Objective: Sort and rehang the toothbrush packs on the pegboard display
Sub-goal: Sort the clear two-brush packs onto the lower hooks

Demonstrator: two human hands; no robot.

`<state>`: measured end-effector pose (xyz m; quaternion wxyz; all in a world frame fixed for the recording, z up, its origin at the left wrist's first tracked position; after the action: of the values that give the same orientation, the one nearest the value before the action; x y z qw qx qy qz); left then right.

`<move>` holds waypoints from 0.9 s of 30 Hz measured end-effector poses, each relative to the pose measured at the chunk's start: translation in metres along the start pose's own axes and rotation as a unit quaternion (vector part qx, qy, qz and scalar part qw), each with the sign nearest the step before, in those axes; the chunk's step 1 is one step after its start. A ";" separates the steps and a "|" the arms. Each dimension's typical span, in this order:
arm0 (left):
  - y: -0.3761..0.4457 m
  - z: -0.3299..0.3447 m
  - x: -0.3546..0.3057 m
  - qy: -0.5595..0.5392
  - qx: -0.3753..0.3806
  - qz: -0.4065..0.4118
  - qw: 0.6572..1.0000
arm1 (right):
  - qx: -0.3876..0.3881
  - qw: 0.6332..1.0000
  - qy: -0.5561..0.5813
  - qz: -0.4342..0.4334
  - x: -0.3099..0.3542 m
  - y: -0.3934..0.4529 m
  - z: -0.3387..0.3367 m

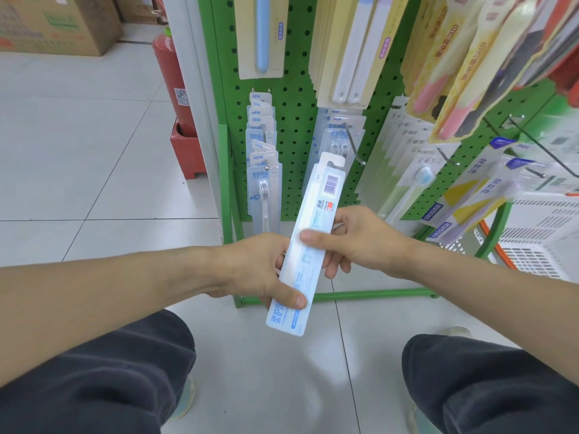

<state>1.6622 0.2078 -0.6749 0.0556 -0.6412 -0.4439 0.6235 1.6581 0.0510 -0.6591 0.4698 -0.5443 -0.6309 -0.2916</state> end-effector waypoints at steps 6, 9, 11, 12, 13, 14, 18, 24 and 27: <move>0.000 -0.008 -0.003 0.070 -0.092 -0.005 0.993 | 0.004 1.000 0.008 0.026 0.003 -0.004 -0.010; -0.005 -0.014 -0.006 0.184 -0.181 0.017 0.966 | 0.058 0.998 -0.006 0.019 0.008 -0.009 -0.004; -0.007 -0.012 -0.010 0.239 -0.211 0.036 0.947 | 0.074 0.997 -0.014 0.017 0.011 -0.012 0.004; -0.007 -0.009 -0.012 0.250 -0.210 0.035 0.945 | 0.079 0.997 -0.017 0.015 0.013 -0.013 0.007; -0.006 -0.008 -0.012 0.246 -0.199 0.030 0.948 | 0.086 0.996 -0.015 0.012 0.013 -0.014 0.011; -0.004 -0.006 -0.011 0.231 -0.181 0.024 0.956 | 0.093 0.996 -0.005 0.011 0.013 -0.015 0.013; -0.003 -0.009 -0.010 0.131 -0.137 0.009 0.982 | 0.092 0.994 0.055 0.010 0.011 -0.016 0.015; -0.004 -0.001 -0.002 -0.006 -0.077 0.013 0.997 | -0.074 0.996 0.043 -0.003 0.009 -0.006 0.000; -0.006 -0.005 -0.001 -0.059 -0.064 0.033 0.996 | -0.105 0.991 0.067 -0.054 0.015 -0.004 -0.003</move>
<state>1.6640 0.2128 -0.6692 -0.0322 -0.6199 -0.4643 0.6318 1.6553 0.0533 -0.6439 0.4348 -0.5349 -0.5921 -0.4174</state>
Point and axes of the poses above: each hand's wrist, its own y-axis towards the middle knuckle, its own z-axis out of the palm, x = y × z, the point moved 5 cm from there along y, towards the middle knuckle, and after that the axes turned 10 degrees about -z, right-handed, at the moved point
